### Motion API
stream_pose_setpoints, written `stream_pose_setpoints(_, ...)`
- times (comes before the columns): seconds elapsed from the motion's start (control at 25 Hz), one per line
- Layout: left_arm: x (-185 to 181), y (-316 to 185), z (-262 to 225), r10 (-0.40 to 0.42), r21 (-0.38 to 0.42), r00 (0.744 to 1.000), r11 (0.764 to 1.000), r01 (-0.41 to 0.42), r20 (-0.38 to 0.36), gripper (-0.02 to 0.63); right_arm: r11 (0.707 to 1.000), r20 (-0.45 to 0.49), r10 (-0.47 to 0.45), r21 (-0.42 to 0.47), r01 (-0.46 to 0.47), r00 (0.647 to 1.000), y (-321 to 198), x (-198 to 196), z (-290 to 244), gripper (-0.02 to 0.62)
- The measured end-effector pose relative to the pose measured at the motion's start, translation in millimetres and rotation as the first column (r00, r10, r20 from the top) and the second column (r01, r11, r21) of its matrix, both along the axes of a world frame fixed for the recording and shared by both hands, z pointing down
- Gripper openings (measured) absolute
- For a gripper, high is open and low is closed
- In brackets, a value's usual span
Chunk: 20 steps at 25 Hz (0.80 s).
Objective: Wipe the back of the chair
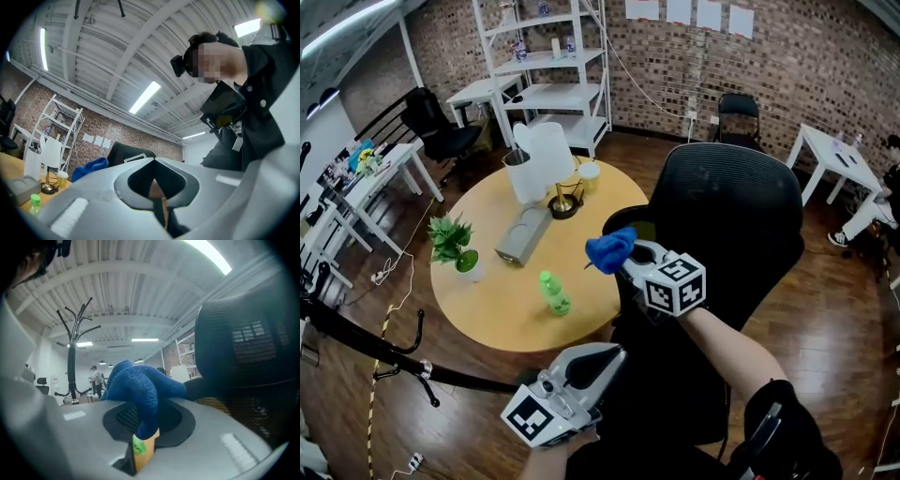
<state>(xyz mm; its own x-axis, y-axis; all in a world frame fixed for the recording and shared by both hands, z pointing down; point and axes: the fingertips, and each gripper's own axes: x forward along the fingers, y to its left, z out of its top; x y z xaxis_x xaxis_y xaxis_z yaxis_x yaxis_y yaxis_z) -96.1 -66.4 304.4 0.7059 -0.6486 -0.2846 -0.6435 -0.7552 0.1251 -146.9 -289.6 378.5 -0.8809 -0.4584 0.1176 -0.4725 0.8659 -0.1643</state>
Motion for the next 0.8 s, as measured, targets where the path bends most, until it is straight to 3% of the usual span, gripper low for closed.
stream_pose_setpoints(0.12, -3, 0, 1, -0.016, -0.006, 1.000, 1.000, 0.016, 0.010, 0.002, 0.995, 0.083, 0.082, -0.069, -0.076, 0.993, -26, 12, -1, 0.052)
stream_pose_setpoints(0.28, -3, -3, 3, -0.030, -0.018, 0.999, 0.999, 0.030, 0.025, 0.002, 0.957, 0.138, 0.237, -0.203, -0.206, 0.962, -69, 53, 15, 0.052)
stream_pose_setpoints(0.52, 13, -12, 5, 0.011, -0.024, 0.999, 1.000, -0.010, 0.053, 0.002, 0.943, 0.137, 0.307, -0.182, -0.280, 0.942, -79, 105, 23, 0.052)
stream_pose_setpoints(0.8, 56, -22, 8, 0.128, -0.027, 0.990, 0.992, -0.126, 0.056, 0.002, 0.886, 0.165, 0.451, -0.199, -0.418, 0.877, -87, 200, 29, 0.054)
